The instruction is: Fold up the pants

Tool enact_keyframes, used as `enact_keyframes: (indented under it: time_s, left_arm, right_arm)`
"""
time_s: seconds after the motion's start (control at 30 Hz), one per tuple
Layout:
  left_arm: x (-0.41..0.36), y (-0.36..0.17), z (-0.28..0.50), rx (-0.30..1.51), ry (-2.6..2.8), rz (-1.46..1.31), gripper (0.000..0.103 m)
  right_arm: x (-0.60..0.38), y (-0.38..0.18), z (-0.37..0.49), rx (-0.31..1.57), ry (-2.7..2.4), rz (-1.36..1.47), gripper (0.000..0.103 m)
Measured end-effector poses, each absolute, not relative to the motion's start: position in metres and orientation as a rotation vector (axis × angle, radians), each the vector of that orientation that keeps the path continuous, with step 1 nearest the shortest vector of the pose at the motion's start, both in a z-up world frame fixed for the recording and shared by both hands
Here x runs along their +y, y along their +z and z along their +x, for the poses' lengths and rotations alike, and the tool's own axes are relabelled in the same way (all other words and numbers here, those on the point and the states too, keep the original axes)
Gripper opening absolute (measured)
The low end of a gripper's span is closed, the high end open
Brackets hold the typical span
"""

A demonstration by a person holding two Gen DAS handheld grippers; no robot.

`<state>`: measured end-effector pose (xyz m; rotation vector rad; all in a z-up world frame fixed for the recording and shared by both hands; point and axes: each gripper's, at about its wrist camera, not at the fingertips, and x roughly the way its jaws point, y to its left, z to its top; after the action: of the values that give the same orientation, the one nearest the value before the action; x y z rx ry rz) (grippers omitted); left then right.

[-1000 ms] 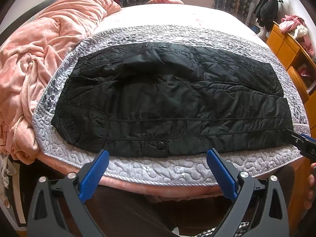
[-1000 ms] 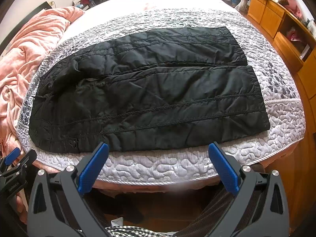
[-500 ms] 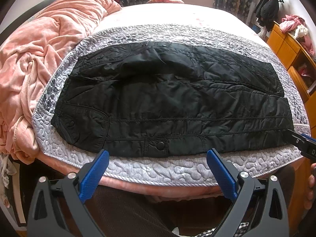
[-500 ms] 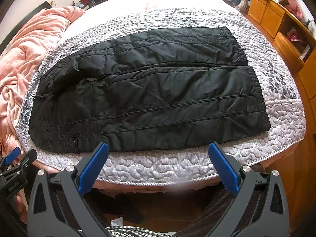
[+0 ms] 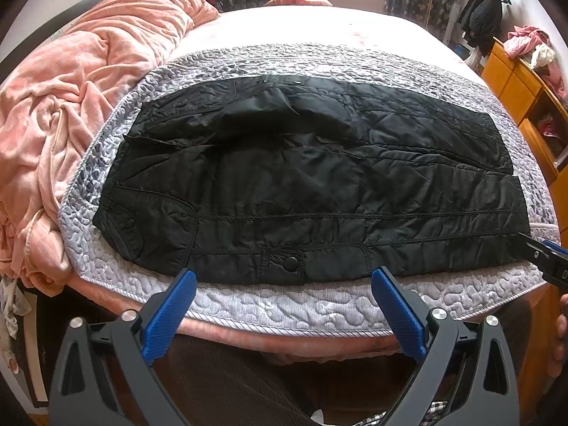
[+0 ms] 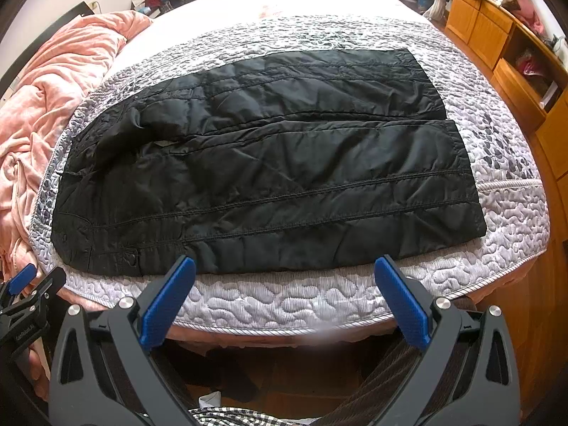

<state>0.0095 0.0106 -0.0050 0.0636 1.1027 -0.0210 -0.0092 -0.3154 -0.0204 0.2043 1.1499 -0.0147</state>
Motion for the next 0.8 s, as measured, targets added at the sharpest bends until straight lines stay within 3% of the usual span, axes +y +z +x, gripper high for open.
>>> enact_keyframes:
  time_s: [0.8]
  left_arm:
    - [0.0117,-0.0067,0.0107,1.107,-0.016,0.064,0.099]
  right_arm:
    - [-0.3149,-0.0223,-0.0076,1.155,-0.013,0.202,0.1]
